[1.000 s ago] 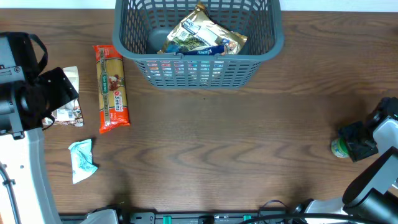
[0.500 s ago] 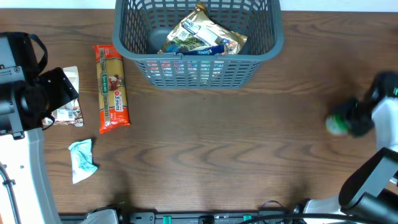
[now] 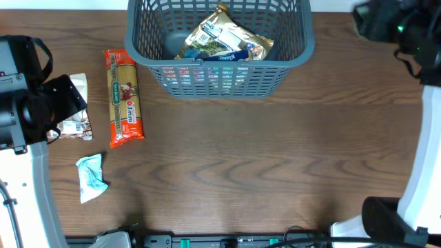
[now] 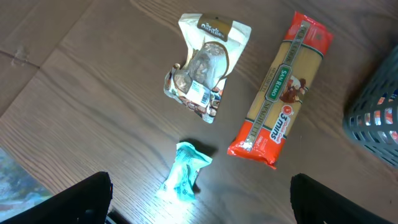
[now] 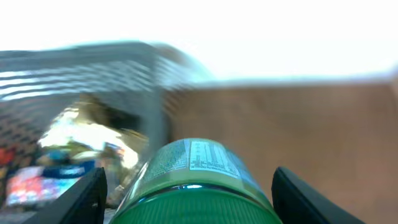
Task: Pack container
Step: 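Carry the jar with the right gripper and release it into the basket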
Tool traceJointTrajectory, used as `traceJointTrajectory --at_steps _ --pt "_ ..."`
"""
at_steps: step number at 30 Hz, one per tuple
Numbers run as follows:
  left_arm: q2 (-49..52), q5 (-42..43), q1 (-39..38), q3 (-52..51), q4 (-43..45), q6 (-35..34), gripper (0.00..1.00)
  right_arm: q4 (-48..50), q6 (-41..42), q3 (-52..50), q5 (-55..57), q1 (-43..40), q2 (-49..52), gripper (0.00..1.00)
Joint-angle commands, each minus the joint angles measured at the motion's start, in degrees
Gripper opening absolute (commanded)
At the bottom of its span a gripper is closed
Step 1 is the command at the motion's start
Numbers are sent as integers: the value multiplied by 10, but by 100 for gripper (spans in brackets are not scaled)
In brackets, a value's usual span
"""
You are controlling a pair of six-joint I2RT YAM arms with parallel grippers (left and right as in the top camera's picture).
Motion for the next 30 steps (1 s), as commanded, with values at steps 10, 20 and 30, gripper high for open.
traceJointTrajectory --at_steps 10,20,30 --pt "3 0 3 9 -2 7 91 101 -231 33 82 167 108 1" --pt "3 0 3 9 -6 7 91 142 -200 33 56 177 260 1" --pt "3 0 3 9 -7 7 91 87 -177 33 40 177 349 58"
